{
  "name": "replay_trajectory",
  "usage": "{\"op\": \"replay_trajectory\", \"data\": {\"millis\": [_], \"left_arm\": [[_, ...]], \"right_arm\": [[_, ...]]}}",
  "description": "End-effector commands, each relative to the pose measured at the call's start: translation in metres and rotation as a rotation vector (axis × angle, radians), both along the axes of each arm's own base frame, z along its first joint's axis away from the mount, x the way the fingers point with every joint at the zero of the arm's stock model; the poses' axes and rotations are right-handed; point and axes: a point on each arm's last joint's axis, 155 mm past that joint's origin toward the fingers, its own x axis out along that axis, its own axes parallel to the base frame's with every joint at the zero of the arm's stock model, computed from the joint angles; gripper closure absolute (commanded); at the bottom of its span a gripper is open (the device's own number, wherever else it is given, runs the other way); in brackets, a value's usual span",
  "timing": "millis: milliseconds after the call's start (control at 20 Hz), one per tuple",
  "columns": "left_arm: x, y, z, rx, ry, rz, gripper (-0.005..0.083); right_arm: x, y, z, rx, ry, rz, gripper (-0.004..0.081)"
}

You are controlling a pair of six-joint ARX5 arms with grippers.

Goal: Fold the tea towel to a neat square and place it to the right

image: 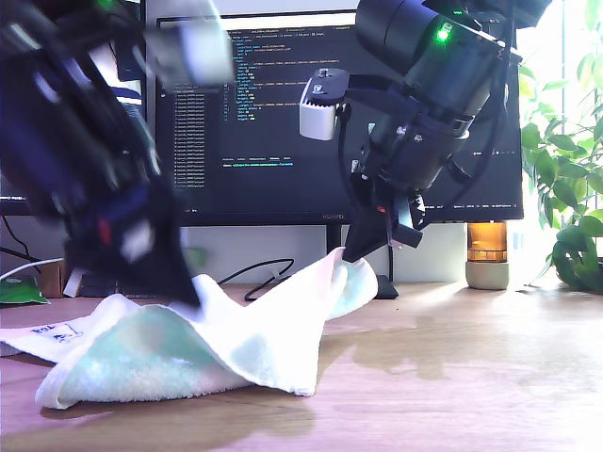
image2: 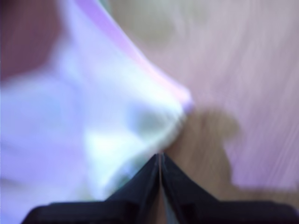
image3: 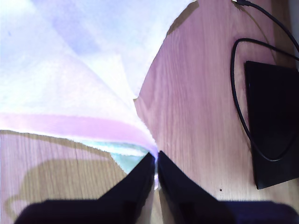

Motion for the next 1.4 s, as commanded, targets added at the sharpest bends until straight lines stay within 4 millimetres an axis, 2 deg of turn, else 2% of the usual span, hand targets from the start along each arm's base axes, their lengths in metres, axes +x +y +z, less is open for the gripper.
{"op": "replay_trajectory", "data": {"millis": [0, 200, 350, 500, 600, 700, 900, 1150, 1350], "left_arm": [[-0.012, -0.001, 0.006, -0.036, -0.052, -0.018, 0.0797], [-0.032, -0.002, -0.004, 0.011, -0.090, -0.060, 0.0797], [-0.035, -0.005, -0.017, 0.051, -0.073, -0.074, 0.0797], [-0.027, -0.008, -0.035, 0.120, -0.086, -0.098, 0.0773], [-0.023, -0.013, -0.050, 0.165, -0.094, -0.125, 0.0608], [-0.017, -0.013, -0.062, 0.215, -0.107, -0.143, 0.0501], [-0.003, -0.006, -0.080, 0.311, -0.136, -0.168, 0.0483], [0.017, 0.000, -0.074, 0.343, -0.199, -0.171, 0.0482], [0.029, 0.008, -0.076, 0.346, -0.185, -0.175, 0.0482]], "right_arm": [[0.000, 0.004, 0.001, 0.011, 0.002, 0.007, 0.0783], [-0.001, 0.005, 0.000, 0.014, 0.006, 0.011, 0.0783], [-0.001, 0.005, 0.000, 0.014, 0.006, 0.011, 0.0783], [-0.001, 0.005, 0.000, 0.015, 0.006, 0.011, 0.0783], [-0.001, 0.005, 0.000, 0.014, 0.006, 0.011, 0.0783], [-0.001, 0.005, 0.001, 0.015, 0.005, 0.011, 0.0783], [0.001, 0.006, 0.002, 0.019, 0.000, 0.010, 0.0783], [0.002, 0.006, 0.003, 0.023, -0.005, 0.009, 0.0783], [0.003, 0.004, 0.003, 0.028, -0.004, 0.002, 0.0783]]}}
